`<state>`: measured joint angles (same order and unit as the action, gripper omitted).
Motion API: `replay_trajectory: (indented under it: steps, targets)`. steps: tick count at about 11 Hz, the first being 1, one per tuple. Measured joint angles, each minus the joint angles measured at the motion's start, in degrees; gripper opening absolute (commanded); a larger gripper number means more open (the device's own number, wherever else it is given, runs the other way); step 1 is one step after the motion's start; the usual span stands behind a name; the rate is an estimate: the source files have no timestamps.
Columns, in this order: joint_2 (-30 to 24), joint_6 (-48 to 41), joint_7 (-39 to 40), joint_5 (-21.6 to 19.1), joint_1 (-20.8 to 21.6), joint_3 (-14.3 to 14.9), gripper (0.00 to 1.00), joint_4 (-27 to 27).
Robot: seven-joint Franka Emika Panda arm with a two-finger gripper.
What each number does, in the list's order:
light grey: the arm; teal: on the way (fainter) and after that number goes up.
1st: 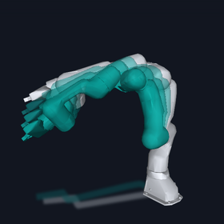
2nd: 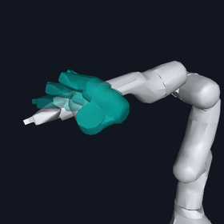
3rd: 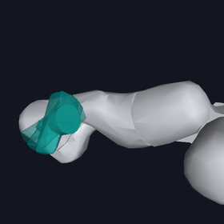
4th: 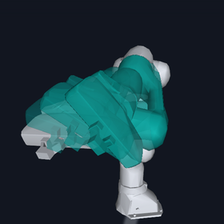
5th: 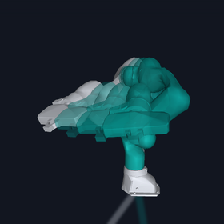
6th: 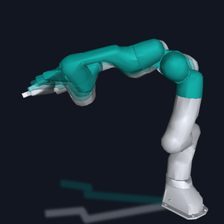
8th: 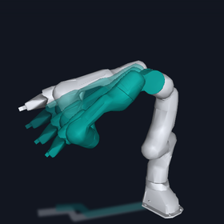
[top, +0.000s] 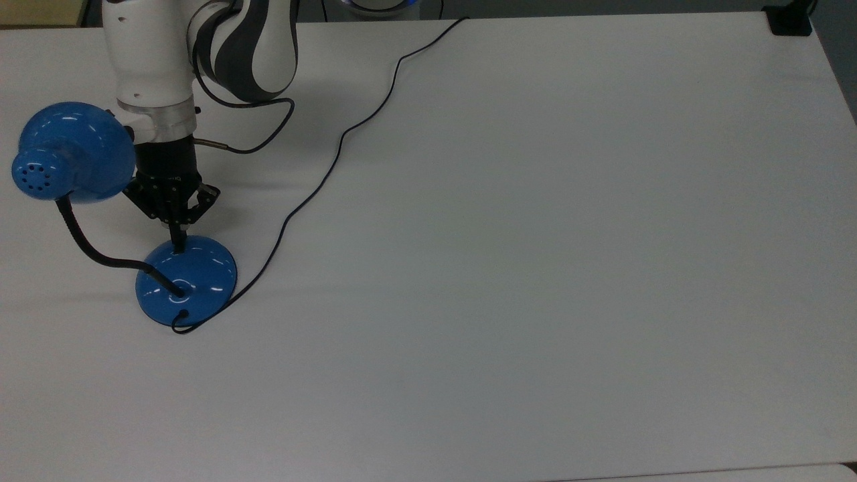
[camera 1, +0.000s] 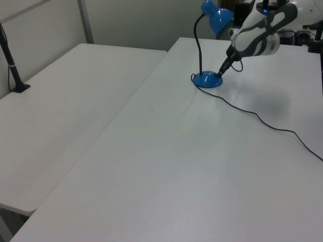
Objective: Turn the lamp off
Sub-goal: 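Press down on the lamp base switch with the gripper fingers, then lift the gripper up and away from the lamp base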
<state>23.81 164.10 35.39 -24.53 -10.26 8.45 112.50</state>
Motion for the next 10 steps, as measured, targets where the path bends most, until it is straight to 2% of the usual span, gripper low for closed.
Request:
replay_trajectory:
  steps: [4,6,7,9,10]
  targets:
    - [-0.30,-0.04,0.90,0.00,-0.03,0.00,0.00,0.47]
    - [-2.29,-7.67,3.82,0.00,-0.22,0.09,0.00,1.56]
    - [-4.28,-12.78,4.65,0.04,-0.30,0.23,0.16,1.63]
    - [-9.50,-23.71,4.97,3.49,-1.16,0.43,0.73,1.61]
    - [-11.85,-31.05,5.06,7.66,-1.84,0.63,1.00,0.88]
